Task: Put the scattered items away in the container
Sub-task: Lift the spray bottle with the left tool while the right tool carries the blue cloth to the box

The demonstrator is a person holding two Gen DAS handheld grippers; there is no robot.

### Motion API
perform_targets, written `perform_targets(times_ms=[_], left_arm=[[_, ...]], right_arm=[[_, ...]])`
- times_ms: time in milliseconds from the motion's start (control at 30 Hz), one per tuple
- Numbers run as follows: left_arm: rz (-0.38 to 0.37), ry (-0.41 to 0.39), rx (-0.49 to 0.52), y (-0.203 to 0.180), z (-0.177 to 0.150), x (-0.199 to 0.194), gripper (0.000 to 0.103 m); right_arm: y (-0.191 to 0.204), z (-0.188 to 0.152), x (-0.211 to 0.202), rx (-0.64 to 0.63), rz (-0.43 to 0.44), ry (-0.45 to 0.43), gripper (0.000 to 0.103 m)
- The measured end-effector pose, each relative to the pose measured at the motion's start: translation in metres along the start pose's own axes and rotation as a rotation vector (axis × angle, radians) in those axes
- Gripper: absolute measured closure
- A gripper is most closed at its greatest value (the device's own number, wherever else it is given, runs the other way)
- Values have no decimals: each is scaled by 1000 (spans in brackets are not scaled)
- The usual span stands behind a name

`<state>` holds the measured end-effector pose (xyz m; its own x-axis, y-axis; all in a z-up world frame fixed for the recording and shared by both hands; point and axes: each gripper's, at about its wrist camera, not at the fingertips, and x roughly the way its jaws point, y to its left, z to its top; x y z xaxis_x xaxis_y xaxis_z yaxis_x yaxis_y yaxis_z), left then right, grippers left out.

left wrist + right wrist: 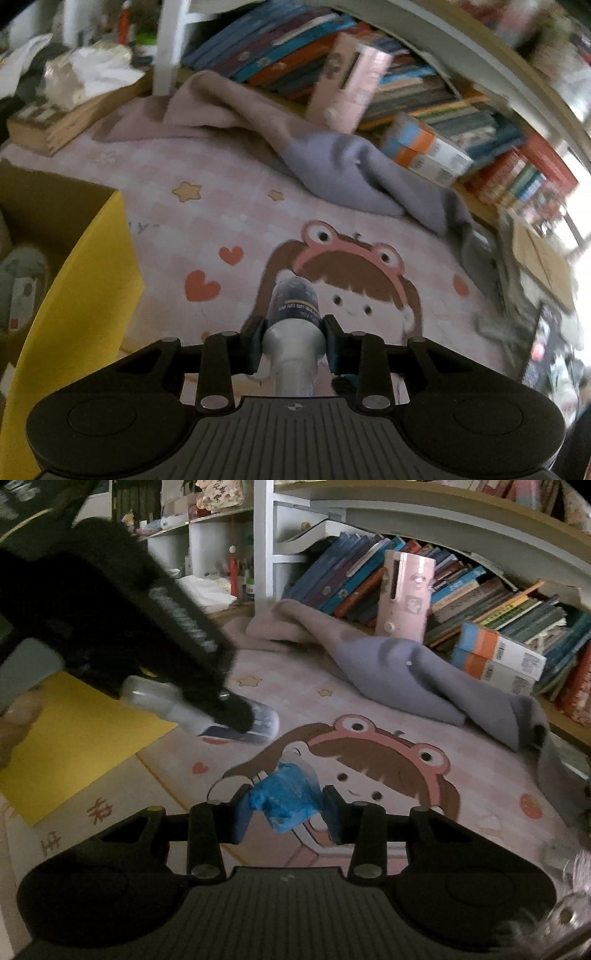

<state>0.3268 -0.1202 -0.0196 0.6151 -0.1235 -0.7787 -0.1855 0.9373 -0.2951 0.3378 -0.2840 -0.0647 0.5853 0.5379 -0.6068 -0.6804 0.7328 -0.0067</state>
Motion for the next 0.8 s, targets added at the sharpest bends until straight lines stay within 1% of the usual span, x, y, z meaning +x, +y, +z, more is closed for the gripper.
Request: perform_targets(times_ms=[233, 333, 433, 567, 667, 800], left_arm=[[-37, -2, 84, -11, -24, -33, 72], [-53, -11, 134, -18, -32, -45, 72], [-80, -26, 164, -22, -37, -57, 72], [-124, -50, 168, -21, -43, -75, 72], [-159, -60, 165, -17, -50, -89, 72], [-206, -71, 150, -8, -60, -106, 72]], right_arm=[[3, -7, -30, 17, -5, 3, 65], [7, -8, -40, 17, -6, 2, 65], [12, -8, -52, 23, -7, 0, 65], [20, -7, -70, 19, -31, -12, 65], [28, -5, -86, 17, -64, -25, 65], [38, -5, -105, 26, -83, -25, 65]])
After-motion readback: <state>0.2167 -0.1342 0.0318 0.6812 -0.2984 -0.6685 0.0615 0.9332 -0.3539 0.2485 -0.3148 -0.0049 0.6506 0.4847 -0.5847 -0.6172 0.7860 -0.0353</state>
